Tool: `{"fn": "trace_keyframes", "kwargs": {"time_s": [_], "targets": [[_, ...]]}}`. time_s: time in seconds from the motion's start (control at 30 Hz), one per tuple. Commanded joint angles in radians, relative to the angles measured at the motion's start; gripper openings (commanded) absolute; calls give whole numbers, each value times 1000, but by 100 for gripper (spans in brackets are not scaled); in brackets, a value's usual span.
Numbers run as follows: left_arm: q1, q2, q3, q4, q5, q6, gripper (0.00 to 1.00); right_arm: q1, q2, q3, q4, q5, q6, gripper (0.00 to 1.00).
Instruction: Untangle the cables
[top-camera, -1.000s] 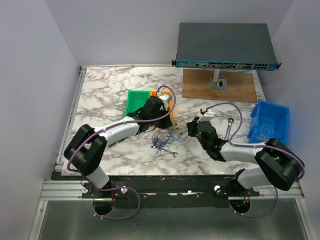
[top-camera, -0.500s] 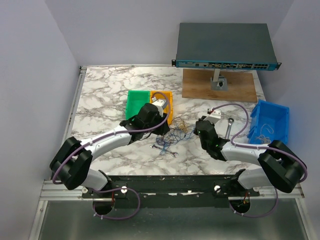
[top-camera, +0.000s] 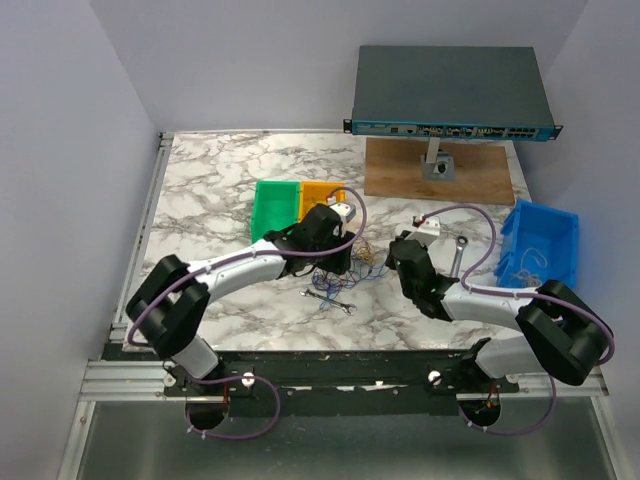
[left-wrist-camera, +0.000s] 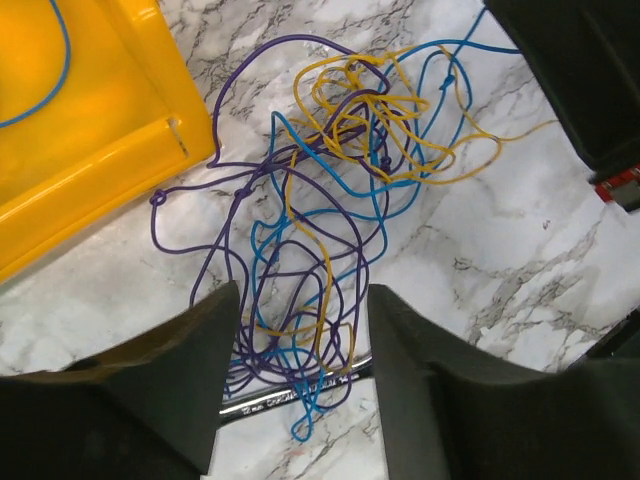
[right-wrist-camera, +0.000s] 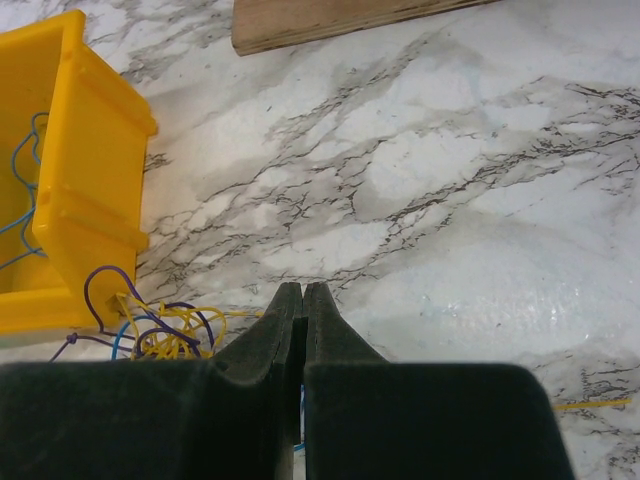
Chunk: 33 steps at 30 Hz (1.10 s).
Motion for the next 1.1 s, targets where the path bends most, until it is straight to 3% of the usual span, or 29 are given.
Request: {"fn": "trace_keyframes", "kwargs": {"time_s": [0.0,0.03,0.07,0.2,0.33,0.47,0.6,0.67,0.73,0.93,1.0,1.07], "targets": [[-7,129,97,-67,-21,37,29,4,0,5,18,-3,-12,1],[-5,141,109,-72,-19,35,7,3,-2,4,18,2,-11,1],[-7,140,113,-76,-21,33,0,3,-2,2,17,13,-8,1],[-3,-7,32,-66,-165,21,0,3,2,32,-124,224,105,1],[35,-266,-100,-87,-276,-19,0,2,-43,92,-506,518,460,1],[122,-514,-230,-123,-288,-99,0,-2,-136,55,-681,624,686,1],[194,-737,-311,-150,-313,-140,0,-5,-223,8,-707,647,755,1],[211,-795,-327,-115,-246,-105,0,-5,-233,1,-630,608,644,1],[211,-800,-310,-109,-177,-76,0,-6,-232,-17,-421,538,420,1],[211,-726,-204,-184,-102,-20,0,-5,-269,-111,-87,330,131,3],[211,-708,-190,-181,-48,-13,0,-5,-286,-160,58,201,29,15],[211,-694,-178,-165,25,1,0,-6,-294,-187,186,-25,-91,53]]}}
